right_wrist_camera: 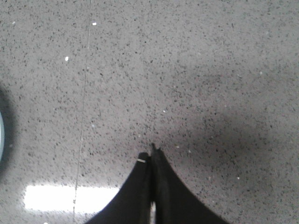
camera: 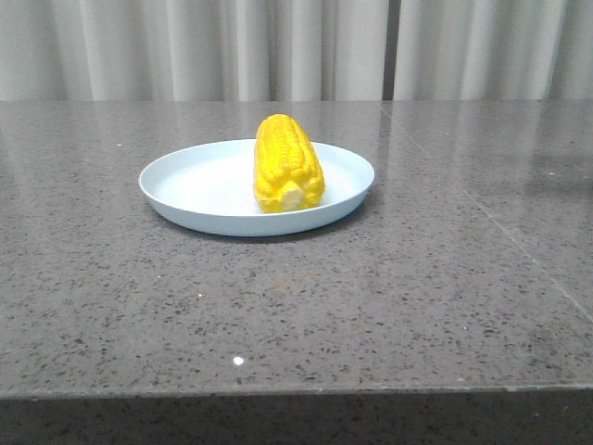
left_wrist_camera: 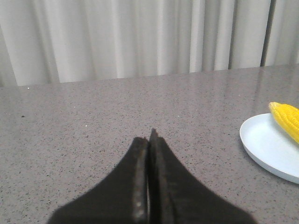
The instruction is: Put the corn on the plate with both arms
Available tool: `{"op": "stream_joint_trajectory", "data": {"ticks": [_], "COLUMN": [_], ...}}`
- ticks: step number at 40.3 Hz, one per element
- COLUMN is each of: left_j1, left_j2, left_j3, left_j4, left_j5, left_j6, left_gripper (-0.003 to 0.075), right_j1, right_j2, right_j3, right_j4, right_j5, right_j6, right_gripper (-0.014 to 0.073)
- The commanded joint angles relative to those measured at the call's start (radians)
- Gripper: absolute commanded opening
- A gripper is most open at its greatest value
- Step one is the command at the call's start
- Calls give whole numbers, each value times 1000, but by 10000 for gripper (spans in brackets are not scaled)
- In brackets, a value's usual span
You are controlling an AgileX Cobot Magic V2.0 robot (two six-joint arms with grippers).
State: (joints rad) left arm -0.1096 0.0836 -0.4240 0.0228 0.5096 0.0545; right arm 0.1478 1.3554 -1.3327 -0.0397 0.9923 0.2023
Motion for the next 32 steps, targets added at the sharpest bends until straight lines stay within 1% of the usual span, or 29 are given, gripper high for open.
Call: {"op": "stream_joint_trajectory", "data": {"ticks": [1, 5, 8, 17, 22, 25, 32], "left_j1": [-7, -7, -7, -7, -7, -7, -7], "left_j2": [11, 11, 11, 11, 11, 11, 11], "left_j3": [-26, -26, -26, -26, -26, -26, -26], "left_j4": [-2, -2, -2, -2, -2, -2, -2], "left_j5": [-81, -81, -81, -81, -81, -81, -81], "left_j6": [-3, -3, -3, -3, -3, -3, -3], "left_gripper": [-20, -20, -20, -20, -20, -20, -20], "right_j1": [-3, -3, -3, -3, -3, -3, -3], "right_j2": [-129, -254, -343, -665, -841, -939, -1086], "right_j3": [112, 291, 411, 745, 862, 910, 949], "right_j4": [-36, -54, -68, -75, -73, -73, -71], "right_j5": [-158, -243, -318, -589, -661, -663, -666], "right_j6": [-22, -54, -55, -55, -54, -54, -54], "right_gripper": [-69, -69, -69, -69, -69, -69, -69]}}
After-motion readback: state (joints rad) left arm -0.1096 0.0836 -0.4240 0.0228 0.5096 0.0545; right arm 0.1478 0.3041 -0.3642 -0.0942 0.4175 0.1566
